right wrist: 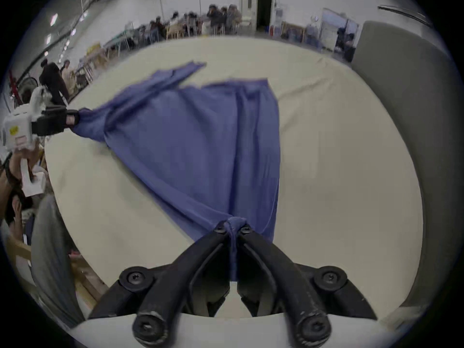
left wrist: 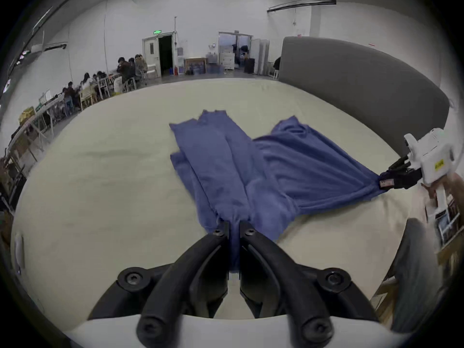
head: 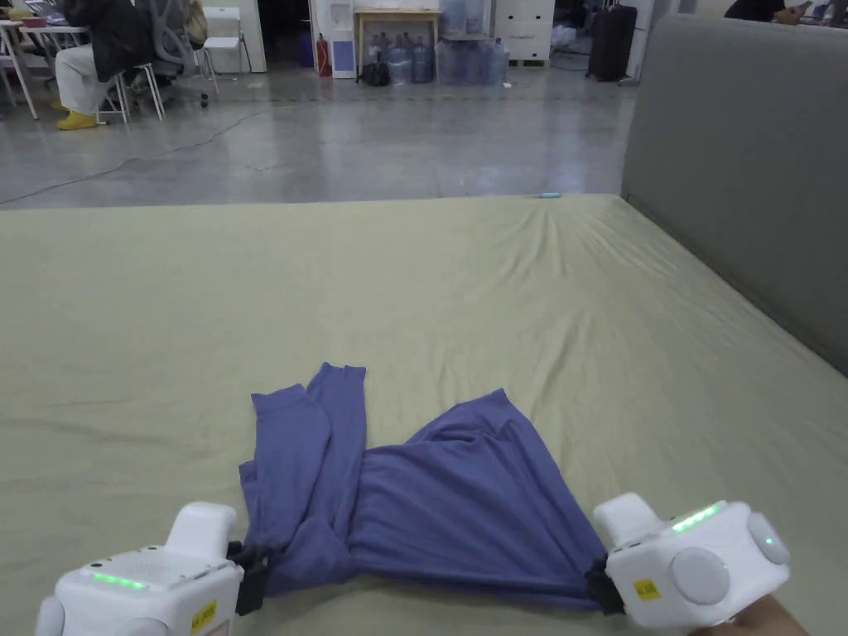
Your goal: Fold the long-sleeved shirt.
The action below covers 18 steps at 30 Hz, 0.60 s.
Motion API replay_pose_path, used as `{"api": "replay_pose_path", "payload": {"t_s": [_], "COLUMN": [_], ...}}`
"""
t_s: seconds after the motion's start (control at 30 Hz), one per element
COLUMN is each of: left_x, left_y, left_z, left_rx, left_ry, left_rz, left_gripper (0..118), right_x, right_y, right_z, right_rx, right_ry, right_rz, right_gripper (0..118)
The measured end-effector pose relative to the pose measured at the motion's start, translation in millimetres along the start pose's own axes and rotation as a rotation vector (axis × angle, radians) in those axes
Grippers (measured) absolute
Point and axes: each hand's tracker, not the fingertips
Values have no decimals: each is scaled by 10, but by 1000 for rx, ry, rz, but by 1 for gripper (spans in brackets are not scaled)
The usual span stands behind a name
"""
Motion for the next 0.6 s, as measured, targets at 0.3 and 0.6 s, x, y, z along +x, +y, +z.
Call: {"api": "replay_pose_path", "payload": {"t_s": [0.3,0.6], "left_x": [-132,-106], "left_y": [259,272], "left_z": [559,858], "left_rx": [196,170], "left_ry": [-52,33], "left_rz": [127,108], "left_gripper": [116,0], "right_x": [108,59], "right_y": [151,-51], "right_z": [527,929], "right_rx": [175,225], "right_ry": [-36,-29], "right_rz": [-4,-122], "right_gripper": [105,0]}}
